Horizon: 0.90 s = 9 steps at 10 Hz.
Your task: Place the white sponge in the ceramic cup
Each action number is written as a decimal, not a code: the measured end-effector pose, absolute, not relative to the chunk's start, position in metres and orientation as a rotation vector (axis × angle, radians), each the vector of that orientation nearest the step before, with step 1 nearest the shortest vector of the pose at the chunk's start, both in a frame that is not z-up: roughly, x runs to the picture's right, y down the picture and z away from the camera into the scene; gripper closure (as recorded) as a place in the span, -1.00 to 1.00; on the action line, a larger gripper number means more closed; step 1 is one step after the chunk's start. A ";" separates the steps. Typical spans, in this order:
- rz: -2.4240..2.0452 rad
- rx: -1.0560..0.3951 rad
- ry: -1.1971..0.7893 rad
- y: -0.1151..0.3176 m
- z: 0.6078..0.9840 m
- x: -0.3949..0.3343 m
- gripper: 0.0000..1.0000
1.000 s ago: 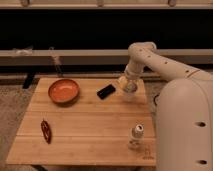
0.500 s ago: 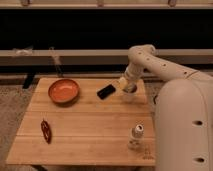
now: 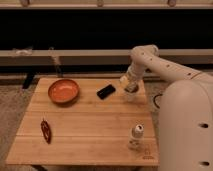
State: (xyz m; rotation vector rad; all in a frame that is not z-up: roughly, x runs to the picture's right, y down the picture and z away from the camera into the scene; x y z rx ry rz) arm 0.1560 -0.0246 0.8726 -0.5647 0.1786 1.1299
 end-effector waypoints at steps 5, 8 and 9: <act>1.132 -0.552 0.144 -0.034 0.865 0.158 -0.60; 1.136 -0.556 0.141 -0.036 0.861 0.160 -0.60; 1.137 -0.558 0.142 -0.035 0.860 0.160 -0.60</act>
